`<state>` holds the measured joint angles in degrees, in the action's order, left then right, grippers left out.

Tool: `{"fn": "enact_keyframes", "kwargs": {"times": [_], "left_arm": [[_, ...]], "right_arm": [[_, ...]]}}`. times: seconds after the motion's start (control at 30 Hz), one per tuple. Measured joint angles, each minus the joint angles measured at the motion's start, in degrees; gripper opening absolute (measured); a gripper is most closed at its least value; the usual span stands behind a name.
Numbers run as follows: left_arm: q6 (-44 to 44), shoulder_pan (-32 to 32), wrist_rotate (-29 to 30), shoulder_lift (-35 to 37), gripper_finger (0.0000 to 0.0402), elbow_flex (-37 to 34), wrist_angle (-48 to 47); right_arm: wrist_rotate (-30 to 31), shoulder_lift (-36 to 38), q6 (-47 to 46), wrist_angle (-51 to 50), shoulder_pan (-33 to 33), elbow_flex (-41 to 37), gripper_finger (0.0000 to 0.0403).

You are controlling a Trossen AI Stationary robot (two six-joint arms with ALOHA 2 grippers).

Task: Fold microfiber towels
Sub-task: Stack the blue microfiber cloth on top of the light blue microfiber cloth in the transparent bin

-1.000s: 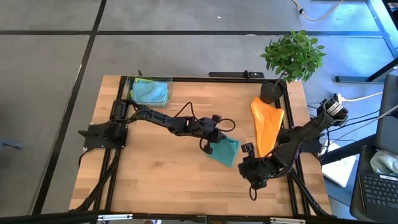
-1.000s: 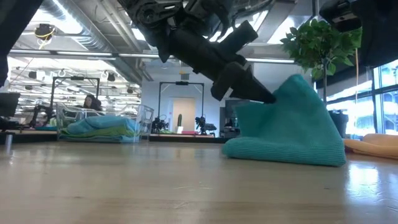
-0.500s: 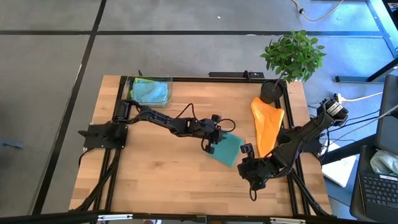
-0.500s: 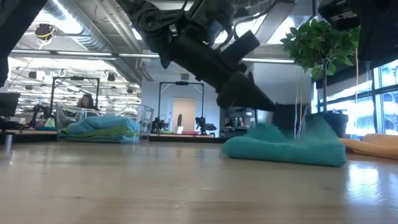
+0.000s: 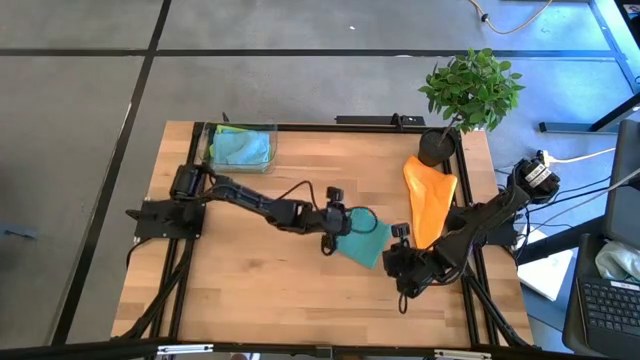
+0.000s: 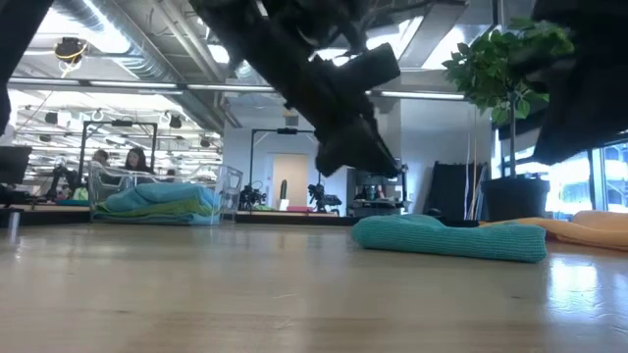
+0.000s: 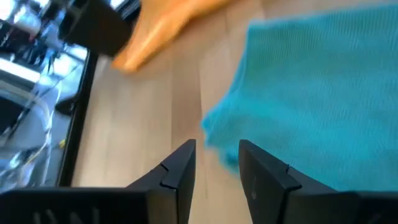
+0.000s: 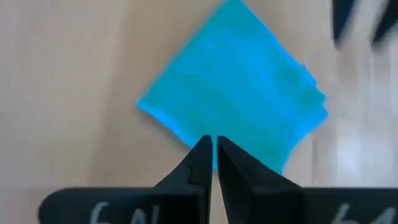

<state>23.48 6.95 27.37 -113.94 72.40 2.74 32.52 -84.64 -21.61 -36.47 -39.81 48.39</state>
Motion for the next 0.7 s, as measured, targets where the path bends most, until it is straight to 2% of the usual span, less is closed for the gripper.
{"fn": "enact_keyframes", "kwargs": {"times": [0.07, 0.17, 0.3, 0.4, 0.53, 0.7], "left_arm": [[-2.3, 1.9, 2.9, 1.3, 0.0113, 0.0, -4.7], [-5.1, 4.9, 3.3, 1.8, 0.0110, 0.0, -7.6], [-4.2, 8.0, 8.6, 2.7, 0.0111, 0.1, -12.0], [-6.4, 9.2, 13.9, 4.8, 0.0110, -0.1, -17.4], [-13.5, 10.5, 14.1, 8.0, 0.0108, 0.0, -21.4], [-19.3, 12.8, 14.4, 11.0, 0.0108, 0.0, -25.1]], "right_arm": [[0.7, 0.0, -0.7, 0.0, 0.0, -1.2, 0.0026], [-1.5, 0.0, 0.6, 3.4, 0.0, -3.4, 0.0027], [-7.0, 0.0, 5.1, 13.6, -0.1, -7.2, 0.0051], [-8.2, 0.0, 8.8, 22.1, -0.1, -9.6, 0.0098], [-7.4, -0.2, 14.9, 33.6, 0.5, -11.0, 0.0181], [-7.6, -3.2, 14.2, 34.6, 4.1, -11.5, 0.0259]]}}
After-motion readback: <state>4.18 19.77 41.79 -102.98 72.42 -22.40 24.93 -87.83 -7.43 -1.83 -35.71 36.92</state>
